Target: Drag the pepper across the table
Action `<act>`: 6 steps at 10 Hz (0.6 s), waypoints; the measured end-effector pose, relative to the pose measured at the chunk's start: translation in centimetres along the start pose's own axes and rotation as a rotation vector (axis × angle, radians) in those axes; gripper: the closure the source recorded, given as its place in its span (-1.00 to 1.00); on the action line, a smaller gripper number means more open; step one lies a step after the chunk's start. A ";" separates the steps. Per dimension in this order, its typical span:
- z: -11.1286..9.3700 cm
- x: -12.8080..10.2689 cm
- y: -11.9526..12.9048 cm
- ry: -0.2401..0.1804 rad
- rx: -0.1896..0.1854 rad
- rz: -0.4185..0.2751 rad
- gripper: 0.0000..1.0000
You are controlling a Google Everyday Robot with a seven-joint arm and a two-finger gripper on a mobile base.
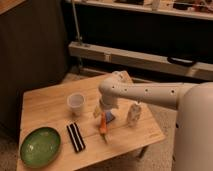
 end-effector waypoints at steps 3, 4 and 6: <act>0.5 0.0 -0.4 -0.031 -0.008 0.024 -0.60; 0.7 -0.4 -0.7 -0.037 -0.011 0.030 -0.60; 1.1 -0.8 -1.1 -0.039 -0.010 0.033 -0.56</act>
